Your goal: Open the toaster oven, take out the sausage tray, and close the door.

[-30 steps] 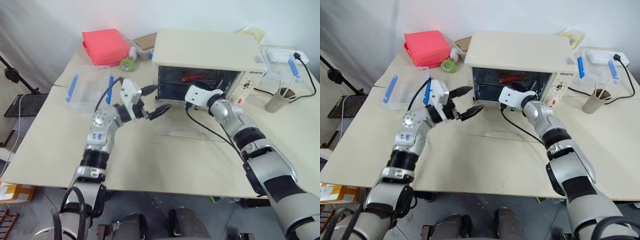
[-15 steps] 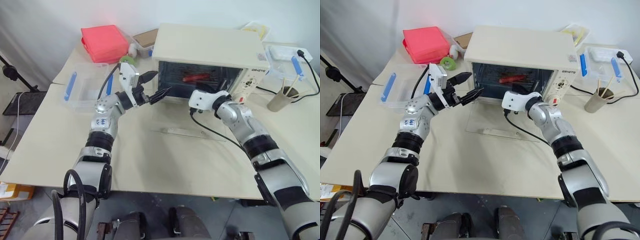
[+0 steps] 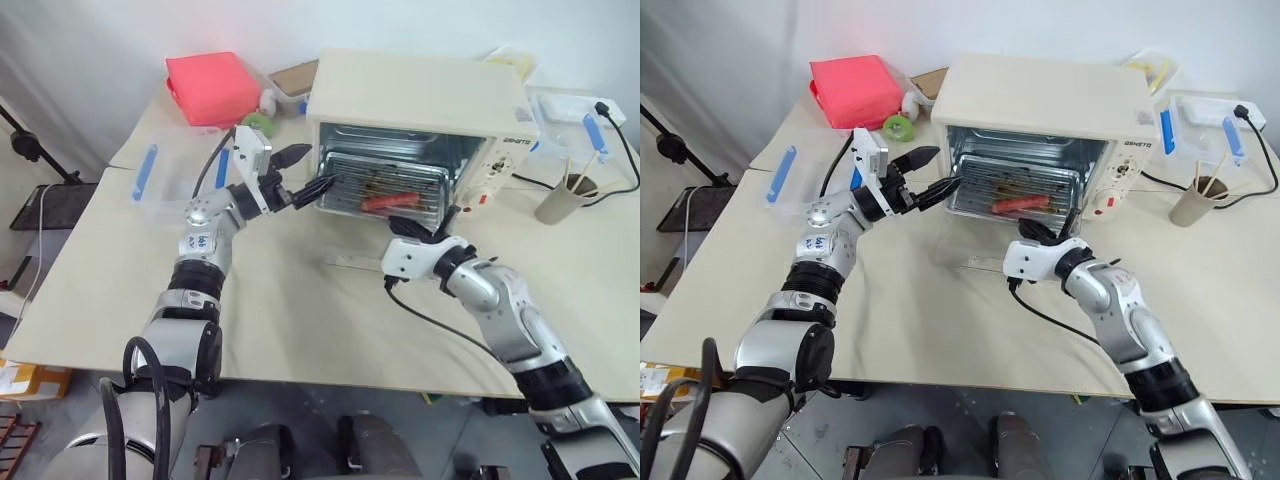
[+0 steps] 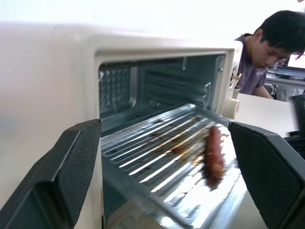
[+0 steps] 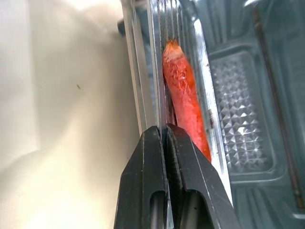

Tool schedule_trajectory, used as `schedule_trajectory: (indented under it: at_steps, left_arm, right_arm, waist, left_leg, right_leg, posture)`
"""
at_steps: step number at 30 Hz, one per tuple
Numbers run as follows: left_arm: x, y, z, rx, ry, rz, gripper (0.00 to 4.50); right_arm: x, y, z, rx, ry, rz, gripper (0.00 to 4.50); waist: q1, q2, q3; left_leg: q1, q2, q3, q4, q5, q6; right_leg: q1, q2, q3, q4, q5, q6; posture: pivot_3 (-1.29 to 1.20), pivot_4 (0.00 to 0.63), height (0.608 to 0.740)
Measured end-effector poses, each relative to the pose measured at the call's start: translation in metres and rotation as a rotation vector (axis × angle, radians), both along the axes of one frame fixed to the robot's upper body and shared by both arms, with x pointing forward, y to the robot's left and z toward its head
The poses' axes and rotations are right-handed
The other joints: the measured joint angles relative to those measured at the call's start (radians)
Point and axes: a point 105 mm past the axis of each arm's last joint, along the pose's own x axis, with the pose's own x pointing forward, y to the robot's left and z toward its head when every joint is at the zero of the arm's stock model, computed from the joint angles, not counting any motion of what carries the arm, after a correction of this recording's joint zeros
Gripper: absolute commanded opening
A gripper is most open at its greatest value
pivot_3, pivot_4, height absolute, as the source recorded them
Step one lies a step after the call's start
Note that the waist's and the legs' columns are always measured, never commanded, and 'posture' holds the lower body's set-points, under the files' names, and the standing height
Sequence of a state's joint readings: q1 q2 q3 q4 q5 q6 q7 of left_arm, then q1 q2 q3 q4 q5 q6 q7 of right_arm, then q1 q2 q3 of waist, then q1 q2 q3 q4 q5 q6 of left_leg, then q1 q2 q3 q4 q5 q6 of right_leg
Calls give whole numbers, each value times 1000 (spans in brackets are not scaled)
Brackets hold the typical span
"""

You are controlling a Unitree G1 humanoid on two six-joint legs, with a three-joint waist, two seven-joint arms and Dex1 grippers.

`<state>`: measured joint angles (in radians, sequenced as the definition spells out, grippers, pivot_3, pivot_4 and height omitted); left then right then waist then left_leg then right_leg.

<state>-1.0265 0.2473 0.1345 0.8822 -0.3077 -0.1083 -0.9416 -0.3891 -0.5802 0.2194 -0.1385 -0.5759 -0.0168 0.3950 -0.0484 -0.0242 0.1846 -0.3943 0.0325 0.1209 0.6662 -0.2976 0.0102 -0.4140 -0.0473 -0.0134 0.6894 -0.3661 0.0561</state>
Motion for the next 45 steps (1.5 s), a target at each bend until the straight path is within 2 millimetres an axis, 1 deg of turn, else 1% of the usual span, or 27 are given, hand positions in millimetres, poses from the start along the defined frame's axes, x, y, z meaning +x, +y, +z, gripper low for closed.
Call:
schedule_trajectory:
  at_steps: [2,4,8,10,11,13,14,18,20,23,25,27,30,32,34,37,40,45]
  left_arm:
    - [-1,2,-8,-4,23,3,4500]
    - [-1,1,-11,-6,37,1,4500]
    - [-5,0,-8,-13,33,-24,4500]
    - [-13,4,-12,-40,94,-80,4500]
    - [-15,8,-16,-49,134,-96,4500]
    - [-19,19,-25,-56,274,-111,4500]
    - [-20,24,-27,-60,343,-112,4500]
    - [-30,41,-18,-217,676,-182,4500]
    - [-37,49,-18,-235,798,-196,4500]
    - [-45,49,-24,-228,927,-206,4500]
    - [-47,48,-30,-248,1004,-196,4500]
    - [-48,44,-31,-281,1055,-206,4500]
    - [-49,35,-32,-312,1107,-225,4500]
    - [-50,32,-34,-320,1142,-223,4098]
    - [-52,26,-39,-318,1184,-228,3605]
    - [-55,22,-41,-302,1215,-234,2632]
    - [-57,24,-39,-299,1211,-223,1708]
    - [-59,26,-51,-367,1272,-207,286]
  right_arm:
    - [-13,2,-8,-2,22,14,3]
    - [-19,2,-12,-3,38,16,3]
    - [-28,-6,-9,-15,34,-6,3]
    - [-36,-11,-12,-37,48,-10,3]
    - [-39,-12,-13,-40,54,-11,3]
    - [-43,-12,-14,-47,64,-6,3]
    - [-43,-12,-14,-51,65,-3,3]
    - [-51,-5,-9,-53,47,34,3]
    - [-53,-2,-8,-55,47,50,3]
    - [-55,1,-8,-56,49,70,3]
    - [-54,5,-4,-55,35,96,3]
    - [-54,12,0,-65,24,131,3]
    - [-55,21,-4,-84,39,183,3]
    - [-54,24,-5,-90,43,206,2]
    - [-53,28,-5,-90,48,225,2]
    - [-54,31,-5,-82,54,249,2]
    - [-54,31,-7,-79,63,253,2]
    - [-53,33,-9,-55,90,286,2]
  waist:
    - [3,0,0]
    - [6,0,0]
    - [18,0,0]
    - [19,0,0]
    - [17,0,0]
    - [13,0,0]
    - [14,0,0]
    - [17,0,0]
    - [18,0,0]
    - [20,0,0]
    - [20,-1,0]
    - [20,-1,0]
    - [21,-1,0]
    - [20,-1,0]
    - [19,-1,0]
    - [19,-1,0]
    - [19,-1,0]
    - [21,-1,0]
  left_leg:
    - [0,0,0,0,0,0]
    - [0,-1,0,1,0,0]
    - [2,-1,1,2,0,0]
    - [3,-1,1,1,0,0]
    - [3,-1,1,1,0,0]
    - [3,-1,1,2,0,0]
    - [4,-1,1,2,0,0]
    - [4,-1,-1,3,0,0]
    - [4,-1,-1,3,0,0]
    - [4,-1,-1,3,0,0]
    - [4,-1,-1,4,0,0]
    - [4,-1,-1,5,0,0]
    - [4,-1,-1,5,0,0]
    - [4,-1,-1,5,0,-1]
    - [5,-1,-1,6,0,-1]
    - [5,-1,-1,6,0,-1]
    - [5,-1,-1,6,0,-1]
    - [5,-1,-1,7,0,-1]
  right_leg:
    - [0,0,0,0,0,0]
    - [0,0,1,0,0,0]
    - [2,0,1,-1,0,0]
    - [3,0,1,0,0,0]
    - [3,0,1,0,0,0]
    - [3,0,2,0,0,0]
    - [3,0,2,0,0,0]
    - [3,0,2,0,0,0]
    - [4,0,2,0,0,0]
    - [4,0,2,0,0,0]
    - [4,0,2,0,0,0]
    - [4,0,2,0,0,0]
    - [4,0,2,1,0,0]
    - [4,0,2,1,0,0]
    - [4,0,2,1,0,0]
    - [4,0,2,2,0,0]
    - [4,0,2,2,0,0]
    - [4,0,2,2,0,0]
  posture:
    - [0,150,740]
    - [0,150,740]
    - [0,150,740]
    - [0,150,740]
    - [0,150,740]
    - [0,150,740]
    - [0,150,740]
    - [0,150,740]
    - [0,150,740]
    - [0,150,740]
    - [0,150,740]
    - [0,150,740]
    - [0,150,740]
    - [0,150,740]
    - [0,150,740]
    - [0,150,740]
    - [0,150,740]
    - [0,150,740]
